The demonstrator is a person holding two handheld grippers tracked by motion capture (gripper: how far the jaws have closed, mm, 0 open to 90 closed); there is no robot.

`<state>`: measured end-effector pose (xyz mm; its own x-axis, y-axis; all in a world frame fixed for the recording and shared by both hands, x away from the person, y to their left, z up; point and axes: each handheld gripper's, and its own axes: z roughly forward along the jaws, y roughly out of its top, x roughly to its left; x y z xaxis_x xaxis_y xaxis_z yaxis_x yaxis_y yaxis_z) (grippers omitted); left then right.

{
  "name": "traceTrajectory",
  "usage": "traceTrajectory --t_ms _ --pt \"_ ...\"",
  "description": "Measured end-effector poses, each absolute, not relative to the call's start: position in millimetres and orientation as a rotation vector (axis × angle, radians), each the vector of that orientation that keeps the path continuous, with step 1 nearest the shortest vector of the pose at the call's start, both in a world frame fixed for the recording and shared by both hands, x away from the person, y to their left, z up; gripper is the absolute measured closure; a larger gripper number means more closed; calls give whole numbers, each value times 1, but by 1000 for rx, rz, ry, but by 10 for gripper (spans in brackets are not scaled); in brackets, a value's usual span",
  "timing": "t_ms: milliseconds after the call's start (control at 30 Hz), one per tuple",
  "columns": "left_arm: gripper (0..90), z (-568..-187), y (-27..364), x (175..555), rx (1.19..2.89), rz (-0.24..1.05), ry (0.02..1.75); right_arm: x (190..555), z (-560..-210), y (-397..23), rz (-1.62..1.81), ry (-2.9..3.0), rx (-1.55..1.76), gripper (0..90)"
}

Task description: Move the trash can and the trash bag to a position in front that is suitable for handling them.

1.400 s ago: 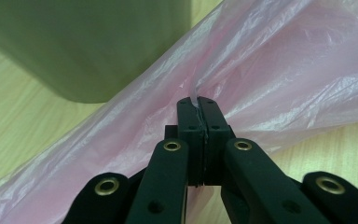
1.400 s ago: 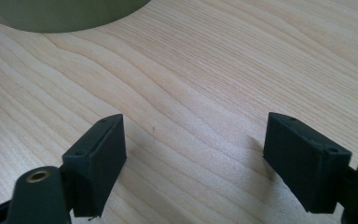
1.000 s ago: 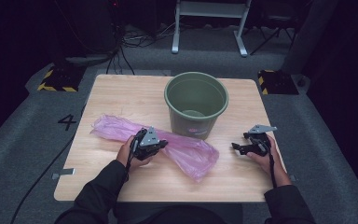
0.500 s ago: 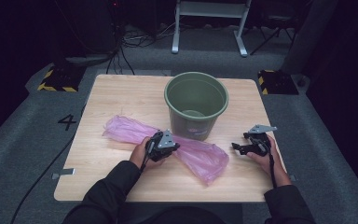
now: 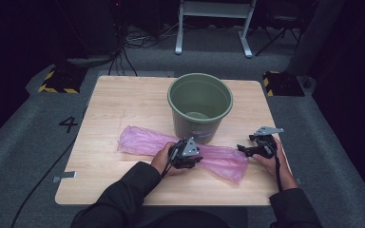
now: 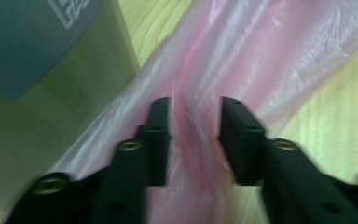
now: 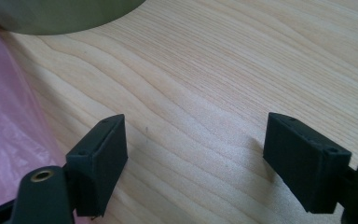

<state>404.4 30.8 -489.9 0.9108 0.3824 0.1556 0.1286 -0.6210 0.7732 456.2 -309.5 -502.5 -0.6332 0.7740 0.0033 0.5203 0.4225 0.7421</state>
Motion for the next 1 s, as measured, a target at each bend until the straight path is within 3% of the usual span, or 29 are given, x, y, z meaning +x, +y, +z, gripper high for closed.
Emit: traceTrajectory --t_ms 100,167,500,567,767,1000 --pt "349 -483 35 400 2203 440 430 456 -502 -310 1044 2338 1117 221" --pt "276 -478 40 398 2204 441 448 456 -502 -310 1045 2336 1119 224" --pt "228 -452 90 380 2153 478 554 456 -502 -311 1048 2331 1130 225" --pt "217 -450 118 374 2151 486 596 456 -502 -311 1047 2331 1130 225" --pt "218 -458 172 374 2161 488 703 456 -502 -311 1042 2328 1127 225" --pt "218 -469 208 376 2175 459 704 456 -503 -310 1040 2327 1128 225"
